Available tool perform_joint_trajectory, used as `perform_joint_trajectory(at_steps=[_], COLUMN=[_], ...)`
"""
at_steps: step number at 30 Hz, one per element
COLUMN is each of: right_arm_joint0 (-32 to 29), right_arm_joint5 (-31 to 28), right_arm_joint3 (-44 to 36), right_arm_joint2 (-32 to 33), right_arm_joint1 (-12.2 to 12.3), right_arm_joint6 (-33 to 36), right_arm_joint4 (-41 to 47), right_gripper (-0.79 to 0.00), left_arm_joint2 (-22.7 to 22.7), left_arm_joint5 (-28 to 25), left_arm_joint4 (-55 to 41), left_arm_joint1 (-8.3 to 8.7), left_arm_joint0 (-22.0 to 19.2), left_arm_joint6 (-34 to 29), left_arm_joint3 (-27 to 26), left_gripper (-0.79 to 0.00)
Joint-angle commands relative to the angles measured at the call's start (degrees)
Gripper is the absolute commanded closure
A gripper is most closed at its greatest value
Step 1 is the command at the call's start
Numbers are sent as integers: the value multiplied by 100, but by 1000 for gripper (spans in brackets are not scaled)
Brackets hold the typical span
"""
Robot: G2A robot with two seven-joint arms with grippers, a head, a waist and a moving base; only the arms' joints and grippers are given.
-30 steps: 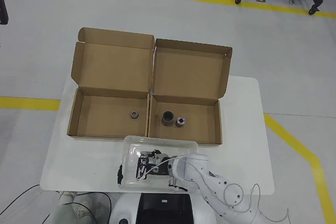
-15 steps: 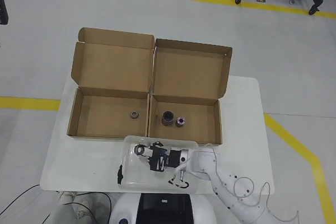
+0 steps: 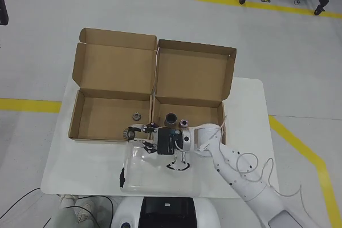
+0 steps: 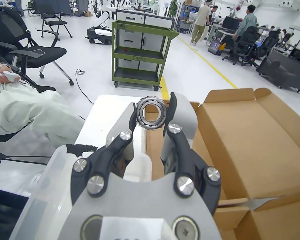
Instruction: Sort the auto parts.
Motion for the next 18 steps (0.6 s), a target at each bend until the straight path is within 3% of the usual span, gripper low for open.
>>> perform_joint_trajectory(at_steps=[1, 11, 18], right_arm_joint0=[130, 35, -1], right_arm_joint5=[50, 604, 898], right_arm_joint3=[-41, -326, -173], right_arm_joint2=[-21, -14, -11], right_arm_joint1=[-27, -30, -49], right_arm_joint6=[-67, -788, -609], right_arm_joint4=[22, -244, -203], right_gripper=[0, 0, 0], left_arm_joint2=[0, 0, 0], left_arm_joint5=[0, 0, 0], left_arm_joint4=[0, 0, 0], left_arm_joint1=[0, 0, 0], left_arm_joint0=[0, 0, 0], left_arm_joint6=[0, 0, 0], left_arm_joint3=[0, 0, 0], left_gripper=[-785, -785, -785])
